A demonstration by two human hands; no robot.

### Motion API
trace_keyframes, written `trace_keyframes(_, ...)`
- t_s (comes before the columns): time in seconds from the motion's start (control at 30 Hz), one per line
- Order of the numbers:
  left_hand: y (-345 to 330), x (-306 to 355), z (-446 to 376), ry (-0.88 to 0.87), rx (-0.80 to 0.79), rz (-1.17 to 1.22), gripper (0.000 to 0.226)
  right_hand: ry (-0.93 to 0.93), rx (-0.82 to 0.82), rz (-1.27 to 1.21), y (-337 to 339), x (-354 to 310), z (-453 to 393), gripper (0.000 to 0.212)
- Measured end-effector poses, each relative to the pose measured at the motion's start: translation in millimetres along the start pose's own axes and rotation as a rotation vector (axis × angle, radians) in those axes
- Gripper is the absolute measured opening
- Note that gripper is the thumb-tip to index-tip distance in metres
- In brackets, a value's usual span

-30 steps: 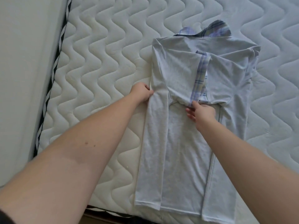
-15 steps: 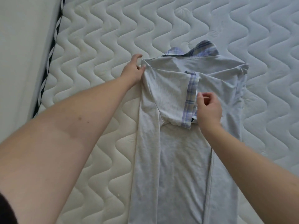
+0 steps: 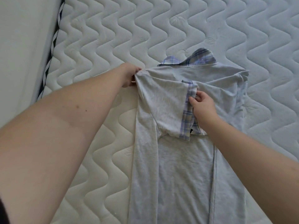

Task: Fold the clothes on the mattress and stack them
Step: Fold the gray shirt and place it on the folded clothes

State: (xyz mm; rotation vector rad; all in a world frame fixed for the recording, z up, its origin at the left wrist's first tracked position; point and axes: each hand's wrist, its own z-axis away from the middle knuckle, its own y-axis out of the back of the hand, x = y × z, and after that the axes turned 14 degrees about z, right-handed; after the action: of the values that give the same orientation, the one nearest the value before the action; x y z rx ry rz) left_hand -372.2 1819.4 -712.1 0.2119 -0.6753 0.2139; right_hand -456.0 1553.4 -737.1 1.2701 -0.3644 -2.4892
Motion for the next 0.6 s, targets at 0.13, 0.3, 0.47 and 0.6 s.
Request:
trace_keyframes(0.13, 6.9, 1.1, -10.4, -0.228, 0.205, -0.176, 0.011, -0.011, -0.02, -0.047, 1.4, 1.5, 0.0, 0.021)
trace_keyframes(0.3, 7.5, 4.2, -15.8, -0.686, 0.16, -0.813, 0.015, -0.021, -0.073, -0.077, 0.0, 3.4, -1.2, 0.022)
trace_keyframes(0.47, 4.3, 15.7, -11.5, -0.638, -0.138, -1.285, 0.027, -0.007, -0.1, -0.092, -0.6, 4.6, -1.8, 0.017)
trace_keyframes(0.6, 13.7, 21.0, -10.8, -0.607, -0.252, -1.415, 0.023, 0.039, -0.113, -0.073, 0.8, 5.0, -0.8, 0.011)
